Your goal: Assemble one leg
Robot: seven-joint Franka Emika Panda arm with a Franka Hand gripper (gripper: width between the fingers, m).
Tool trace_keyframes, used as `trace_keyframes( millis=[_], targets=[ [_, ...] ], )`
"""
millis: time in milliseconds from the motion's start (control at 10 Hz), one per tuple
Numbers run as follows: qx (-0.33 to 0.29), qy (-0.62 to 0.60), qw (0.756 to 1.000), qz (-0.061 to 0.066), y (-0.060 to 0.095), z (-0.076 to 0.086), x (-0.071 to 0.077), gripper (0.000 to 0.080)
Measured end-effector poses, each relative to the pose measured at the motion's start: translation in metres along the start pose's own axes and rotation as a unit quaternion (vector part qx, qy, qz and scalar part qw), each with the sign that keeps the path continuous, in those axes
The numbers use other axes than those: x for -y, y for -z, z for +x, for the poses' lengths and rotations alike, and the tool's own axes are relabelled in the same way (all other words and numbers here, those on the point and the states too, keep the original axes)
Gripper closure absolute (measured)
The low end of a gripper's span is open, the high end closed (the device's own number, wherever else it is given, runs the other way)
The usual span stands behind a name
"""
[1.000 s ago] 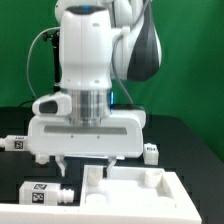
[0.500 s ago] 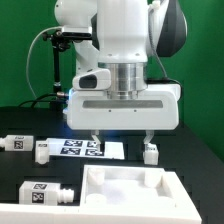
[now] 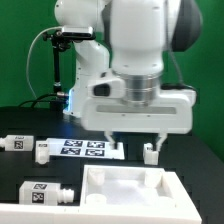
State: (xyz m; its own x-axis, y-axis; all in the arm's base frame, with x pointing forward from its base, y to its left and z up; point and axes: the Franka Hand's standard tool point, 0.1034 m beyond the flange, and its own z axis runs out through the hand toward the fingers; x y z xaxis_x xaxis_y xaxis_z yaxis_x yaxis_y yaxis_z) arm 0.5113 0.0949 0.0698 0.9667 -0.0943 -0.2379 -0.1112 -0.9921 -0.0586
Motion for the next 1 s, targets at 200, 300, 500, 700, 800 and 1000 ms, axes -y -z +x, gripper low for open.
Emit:
trace_keyframes(
  millis=[200,300,500,700,800,1000],
  targets=[
    [0.045,0.011,0.999,-0.017,-0.014,-0.023,0.031,0.015],
    [0.078,0.009,0.997,-0.02,-0.016,-0.028,0.025,0.015],
    [0.129,0.003,0.991,-0.026,-0.018,-0.027,0.021,0.015],
    [0.198,-0.003,0.98,-0.034,-0.022,-0.033,0.017,0.015],
    [0.223,-0.014,0.974,-0.034,-0.031,-0.04,0.016,0.015],
    [0.265,-0.012,0.963,-0.041,-0.036,-0.051,0.015,0.015]
  ],
)
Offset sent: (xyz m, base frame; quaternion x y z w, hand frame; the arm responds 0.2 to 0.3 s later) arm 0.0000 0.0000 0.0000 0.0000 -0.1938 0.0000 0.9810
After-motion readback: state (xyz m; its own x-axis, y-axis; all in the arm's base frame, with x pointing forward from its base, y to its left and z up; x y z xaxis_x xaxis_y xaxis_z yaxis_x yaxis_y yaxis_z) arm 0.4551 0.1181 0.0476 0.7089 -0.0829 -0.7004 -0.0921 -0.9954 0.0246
